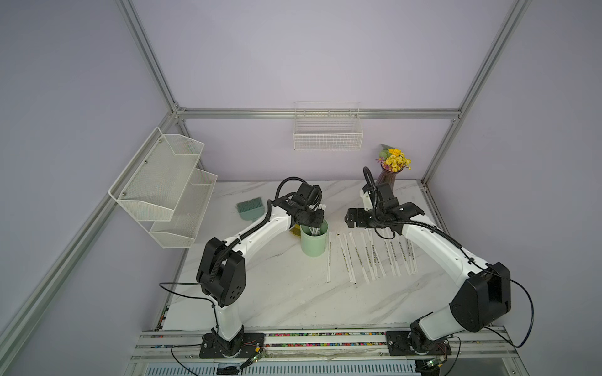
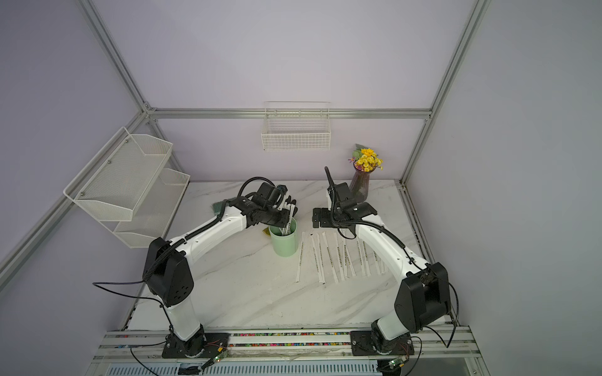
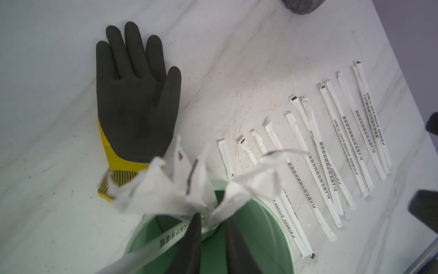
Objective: Take the straws out of the storage container
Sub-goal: Pick up the straw from the container.
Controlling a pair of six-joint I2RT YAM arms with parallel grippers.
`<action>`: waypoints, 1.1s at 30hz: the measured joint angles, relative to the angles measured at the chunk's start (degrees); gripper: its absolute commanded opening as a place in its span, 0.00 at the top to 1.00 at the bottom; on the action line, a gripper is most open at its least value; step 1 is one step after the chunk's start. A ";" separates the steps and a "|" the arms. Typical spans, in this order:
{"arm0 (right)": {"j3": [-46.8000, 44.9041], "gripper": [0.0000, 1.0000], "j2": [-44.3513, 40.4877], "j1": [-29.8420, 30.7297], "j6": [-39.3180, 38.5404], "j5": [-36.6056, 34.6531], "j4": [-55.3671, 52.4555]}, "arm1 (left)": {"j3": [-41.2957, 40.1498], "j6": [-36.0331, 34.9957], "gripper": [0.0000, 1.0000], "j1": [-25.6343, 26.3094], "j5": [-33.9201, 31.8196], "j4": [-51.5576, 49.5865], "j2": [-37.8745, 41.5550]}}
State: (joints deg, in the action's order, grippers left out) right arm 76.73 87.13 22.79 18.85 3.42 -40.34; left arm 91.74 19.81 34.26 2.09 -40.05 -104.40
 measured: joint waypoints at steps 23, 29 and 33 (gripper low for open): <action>0.00 0.03 0.00 0.00 -0.02 0.00 0.02 | 1.49 0.07 0.91 0.13 -0.42 -2.01 -0.48; 0.00 0.03 0.00 0.00 -0.02 0.04 0.02 | 1.49 0.07 0.91 0.39 -0.44 -2.40 2.08; 0.00 0.03 0.00 0.00 -0.02 0.09 0.02 | 1.49 0.02 0.91 0.39 -0.50 -2.47 3.56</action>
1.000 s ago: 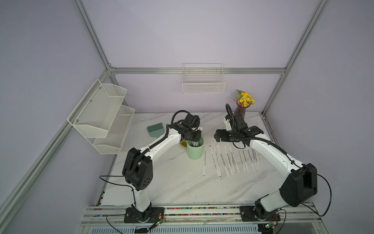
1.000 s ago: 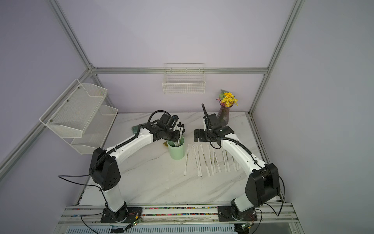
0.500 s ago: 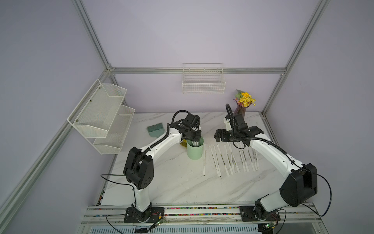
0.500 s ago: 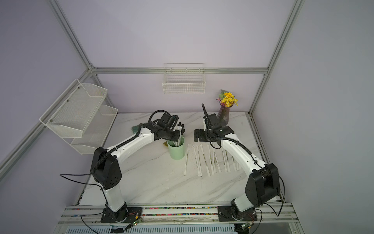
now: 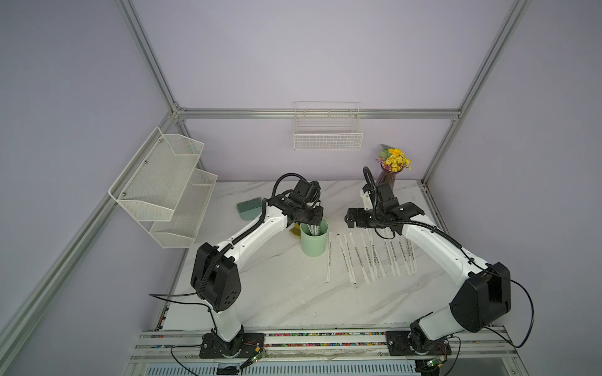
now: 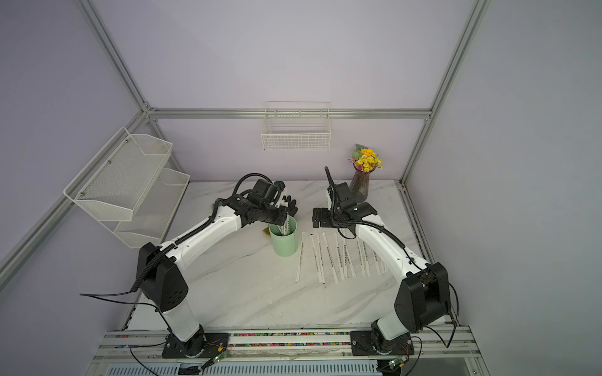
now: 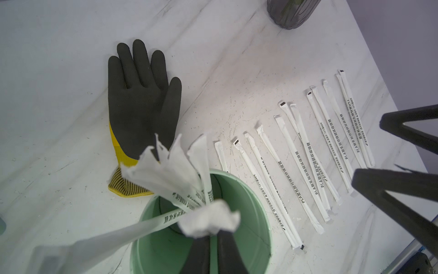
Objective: Take the straws out of the storage container
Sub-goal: Pick up the straw from the container.
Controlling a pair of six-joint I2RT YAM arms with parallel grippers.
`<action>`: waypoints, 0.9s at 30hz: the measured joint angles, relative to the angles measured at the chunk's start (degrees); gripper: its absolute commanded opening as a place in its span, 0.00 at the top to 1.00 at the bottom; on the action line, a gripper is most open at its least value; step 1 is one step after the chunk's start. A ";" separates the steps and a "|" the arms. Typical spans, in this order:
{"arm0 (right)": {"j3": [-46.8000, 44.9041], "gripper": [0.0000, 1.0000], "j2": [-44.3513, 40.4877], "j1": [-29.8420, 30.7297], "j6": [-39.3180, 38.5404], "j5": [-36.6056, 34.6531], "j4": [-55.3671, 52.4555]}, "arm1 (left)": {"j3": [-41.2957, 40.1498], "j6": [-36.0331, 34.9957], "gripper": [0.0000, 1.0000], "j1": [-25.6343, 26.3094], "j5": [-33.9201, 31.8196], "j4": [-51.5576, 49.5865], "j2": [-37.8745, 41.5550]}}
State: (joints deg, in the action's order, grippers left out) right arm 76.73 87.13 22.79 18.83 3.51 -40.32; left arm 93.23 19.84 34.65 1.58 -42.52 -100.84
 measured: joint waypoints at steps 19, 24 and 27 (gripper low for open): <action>0.00 0.03 0.00 0.00 0.02 0.44 0.04 | 7.56 -2.60 0.91 0.31 -2.16 -3.80 2.19; 0.31 0.03 0.00 0.00 0.00 0.44 0.00 | 11.78 -3.56 0.91 0.31 -2.80 -6.49 4.20; 0.98 0.03 0.00 0.00 0.00 0.46 0.04 | 16.22 -4.68 0.91 0.31 -4.09 -9.27 5.07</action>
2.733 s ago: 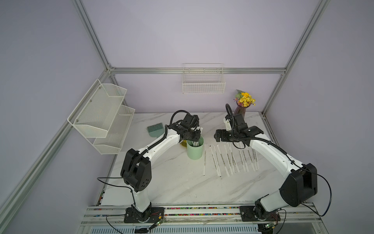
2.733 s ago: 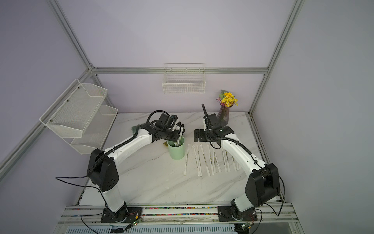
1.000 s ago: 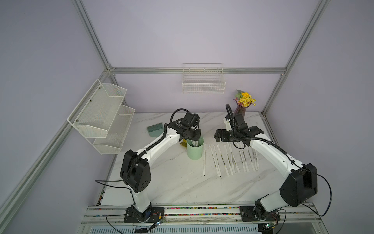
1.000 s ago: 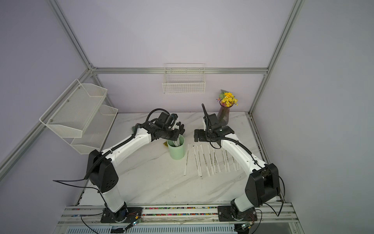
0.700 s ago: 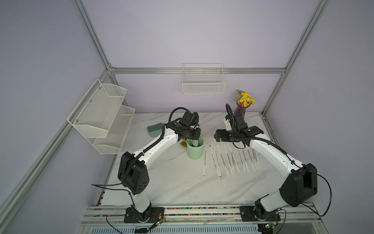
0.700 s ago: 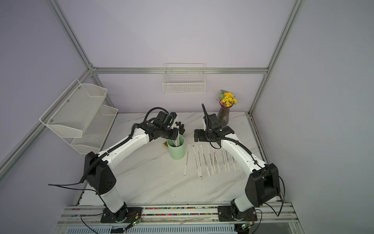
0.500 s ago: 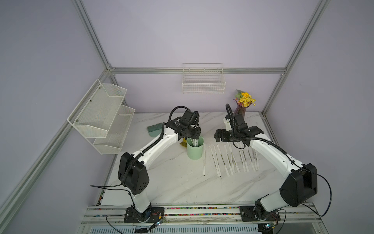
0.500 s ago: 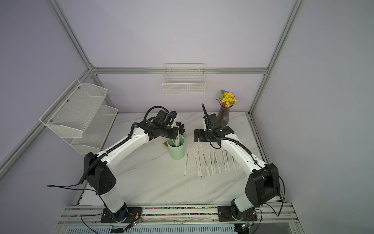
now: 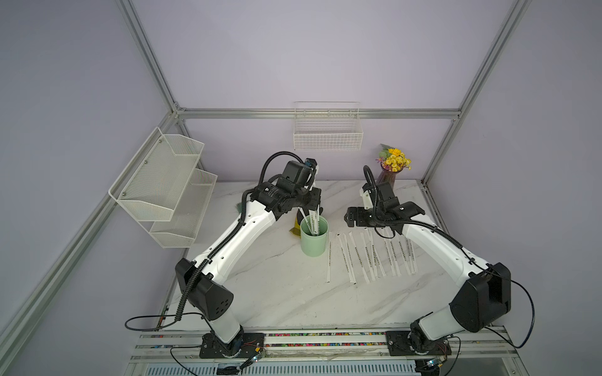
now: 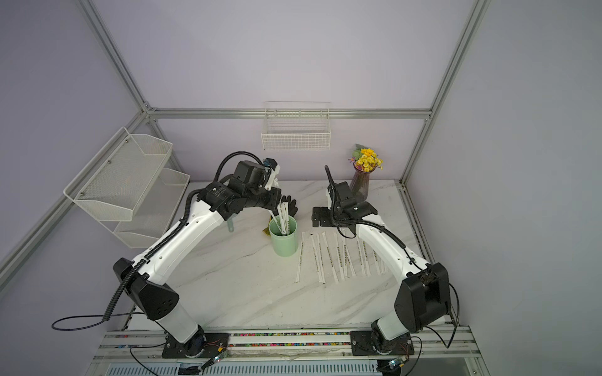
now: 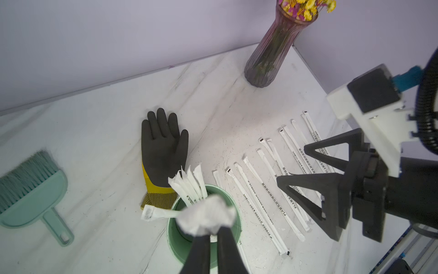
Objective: Take the straws out of the storage container
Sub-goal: Pick up the straw from the container, then place the straw at the center of the board.
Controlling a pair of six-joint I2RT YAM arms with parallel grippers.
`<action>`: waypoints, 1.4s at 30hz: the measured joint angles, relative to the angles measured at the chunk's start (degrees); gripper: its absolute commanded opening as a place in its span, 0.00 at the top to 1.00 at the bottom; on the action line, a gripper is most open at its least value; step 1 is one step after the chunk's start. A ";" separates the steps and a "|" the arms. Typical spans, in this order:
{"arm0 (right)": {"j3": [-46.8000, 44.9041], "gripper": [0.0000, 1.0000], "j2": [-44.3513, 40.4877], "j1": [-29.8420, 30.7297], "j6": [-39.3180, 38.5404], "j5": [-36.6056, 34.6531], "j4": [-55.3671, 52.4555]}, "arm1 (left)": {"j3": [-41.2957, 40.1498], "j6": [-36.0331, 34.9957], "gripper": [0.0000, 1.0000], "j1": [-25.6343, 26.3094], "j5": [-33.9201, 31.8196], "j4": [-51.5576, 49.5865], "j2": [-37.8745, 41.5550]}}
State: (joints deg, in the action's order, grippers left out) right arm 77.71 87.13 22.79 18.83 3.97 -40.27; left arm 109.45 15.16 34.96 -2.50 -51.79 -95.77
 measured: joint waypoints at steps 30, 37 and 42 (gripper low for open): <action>-0.87 0.03 -0.96 0.00 -1.01 0.00 -1.62 | -4.76 -2.27 0.91 -20.70 8.61 -23.89 -24.92; -1.81 0.03 -1.16 0.00 -1.07 0.00 -1.62 | -6.64 -2.21 0.85 -20.70 10.80 -22.60 -24.92; -2.69 0.03 -1.16 0.00 -1.07 0.00 -1.55 | -8.04 -2.23 0.81 -20.70 11.30 -21.75 -25.11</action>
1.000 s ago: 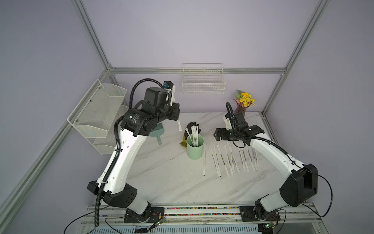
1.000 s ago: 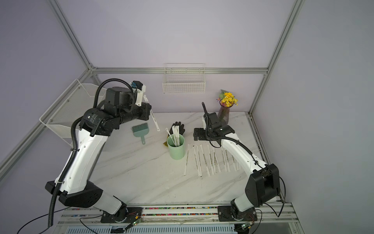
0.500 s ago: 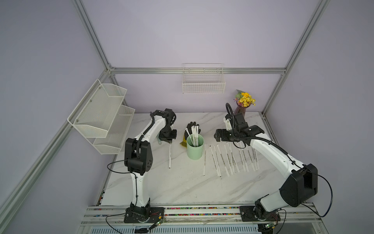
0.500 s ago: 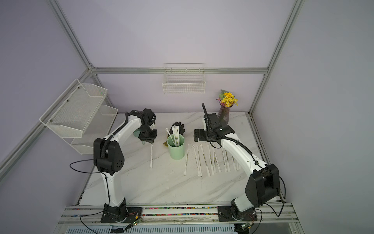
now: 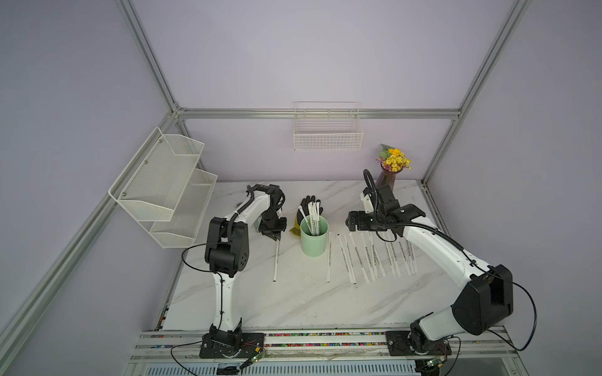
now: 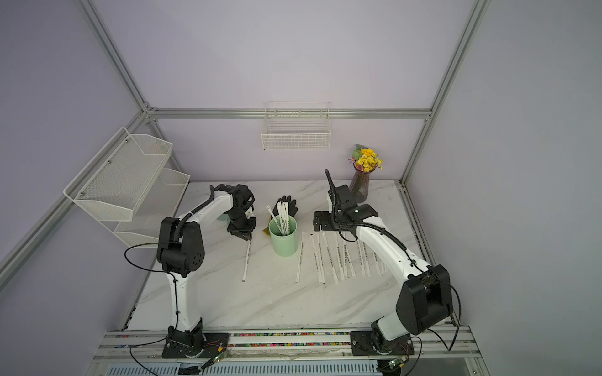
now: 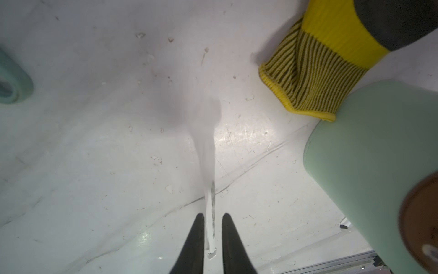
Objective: Take the straws out of the storage container
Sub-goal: Place the straw at the center of the board.
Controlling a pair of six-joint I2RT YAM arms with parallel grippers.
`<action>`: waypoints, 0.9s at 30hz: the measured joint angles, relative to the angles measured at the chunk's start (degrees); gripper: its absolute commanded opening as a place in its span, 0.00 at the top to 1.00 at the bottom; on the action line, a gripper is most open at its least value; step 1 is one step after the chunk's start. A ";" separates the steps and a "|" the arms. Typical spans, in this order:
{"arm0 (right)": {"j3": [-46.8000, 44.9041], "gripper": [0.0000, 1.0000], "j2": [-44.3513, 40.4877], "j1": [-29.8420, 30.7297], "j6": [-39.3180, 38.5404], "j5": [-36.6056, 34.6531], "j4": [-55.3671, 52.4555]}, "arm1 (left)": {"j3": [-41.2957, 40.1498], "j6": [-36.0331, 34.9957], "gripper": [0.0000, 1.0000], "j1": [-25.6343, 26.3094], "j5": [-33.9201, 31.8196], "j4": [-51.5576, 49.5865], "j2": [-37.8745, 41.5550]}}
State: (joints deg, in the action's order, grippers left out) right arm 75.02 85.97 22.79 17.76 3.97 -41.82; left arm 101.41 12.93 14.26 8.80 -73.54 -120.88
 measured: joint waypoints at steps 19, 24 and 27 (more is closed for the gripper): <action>-1.62 0.03 0.00 0.00 0.04 0.17 0.68 | -6.69 3.80 0.80 0.04 1.36 9.79 11.39; -1.60 0.03 -0.55 0.00 0.07 0.02 1.27 | -15.41 7.76 0.64 0.72 3.41 20.55 30.05; -1.46 0.03 -0.74 0.00 0.15 -0.04 1.40 | -20.57 9.62 0.53 3.17 3.50 27.15 39.12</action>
State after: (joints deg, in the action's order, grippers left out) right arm 73.56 85.23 22.79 17.91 3.92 -40.42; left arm 80.84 22.55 17.43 12.29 -46.39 -81.76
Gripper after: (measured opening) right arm 0.971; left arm 0.419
